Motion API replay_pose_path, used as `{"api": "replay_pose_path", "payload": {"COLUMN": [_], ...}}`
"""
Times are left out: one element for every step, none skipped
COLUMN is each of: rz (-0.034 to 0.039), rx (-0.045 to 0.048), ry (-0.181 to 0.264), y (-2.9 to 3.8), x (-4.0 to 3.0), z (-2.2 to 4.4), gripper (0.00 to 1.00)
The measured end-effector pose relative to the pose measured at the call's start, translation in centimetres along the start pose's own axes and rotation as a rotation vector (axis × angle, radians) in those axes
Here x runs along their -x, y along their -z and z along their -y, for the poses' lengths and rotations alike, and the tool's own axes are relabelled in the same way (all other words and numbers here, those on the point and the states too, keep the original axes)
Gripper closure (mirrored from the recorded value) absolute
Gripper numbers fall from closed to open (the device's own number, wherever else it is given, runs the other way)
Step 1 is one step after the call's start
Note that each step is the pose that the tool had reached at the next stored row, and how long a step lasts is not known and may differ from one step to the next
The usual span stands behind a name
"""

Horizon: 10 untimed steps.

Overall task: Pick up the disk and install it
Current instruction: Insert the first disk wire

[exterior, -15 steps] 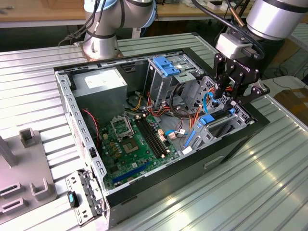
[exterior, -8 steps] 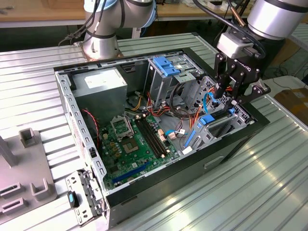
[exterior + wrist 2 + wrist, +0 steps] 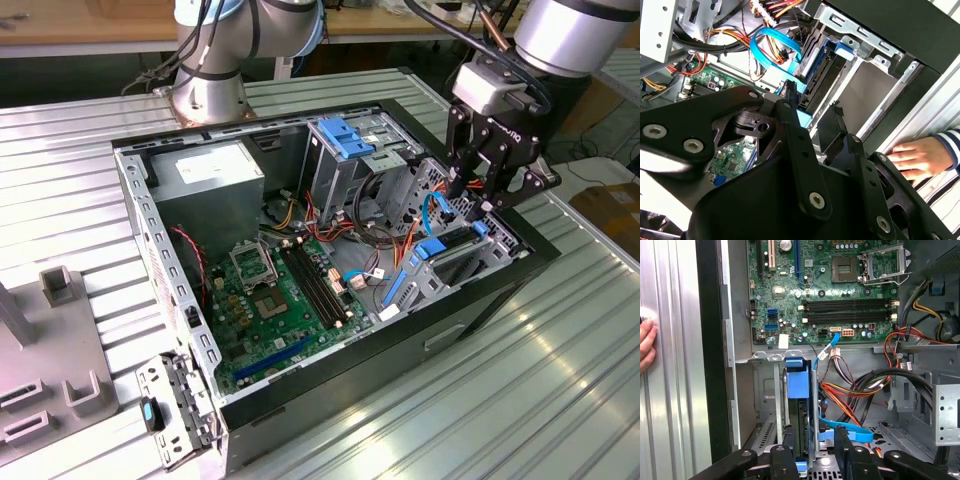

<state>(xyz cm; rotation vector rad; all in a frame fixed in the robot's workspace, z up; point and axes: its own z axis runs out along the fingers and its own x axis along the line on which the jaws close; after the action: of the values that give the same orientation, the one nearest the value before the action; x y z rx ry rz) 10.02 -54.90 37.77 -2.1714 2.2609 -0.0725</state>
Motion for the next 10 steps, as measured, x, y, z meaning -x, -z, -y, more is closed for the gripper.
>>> {"api": "replay_pose_path", "payload": {"rz": [-0.0001,0.0,-0.0001,-0.0001,-0.0001,-0.0001,-0.0001,0.0,0.0047,0.0178], "rx": [0.0,0.0,0.0,0.0001,0.0,0.0001,0.0002,0.0002,0.0004,0.0009], "ry": [0.0,0.0,0.0,0.0,0.0,0.0,0.0,0.0,0.0,-0.001], "y": [0.0,0.0,0.0,0.0,0.0,0.0,0.0,0.0,-0.03,-0.06], "x": [0.0,0.0,0.0,0.0,0.0,0.01,0.01,0.01,0.0,0.01], "z": [0.01,0.01,0.01,0.02,0.02,0.03,0.04,0.04,0.04,0.04], "gripper": [0.56,0.56,0.56,0.56,0.56,0.56,0.56,0.56,0.56,0.56]}}
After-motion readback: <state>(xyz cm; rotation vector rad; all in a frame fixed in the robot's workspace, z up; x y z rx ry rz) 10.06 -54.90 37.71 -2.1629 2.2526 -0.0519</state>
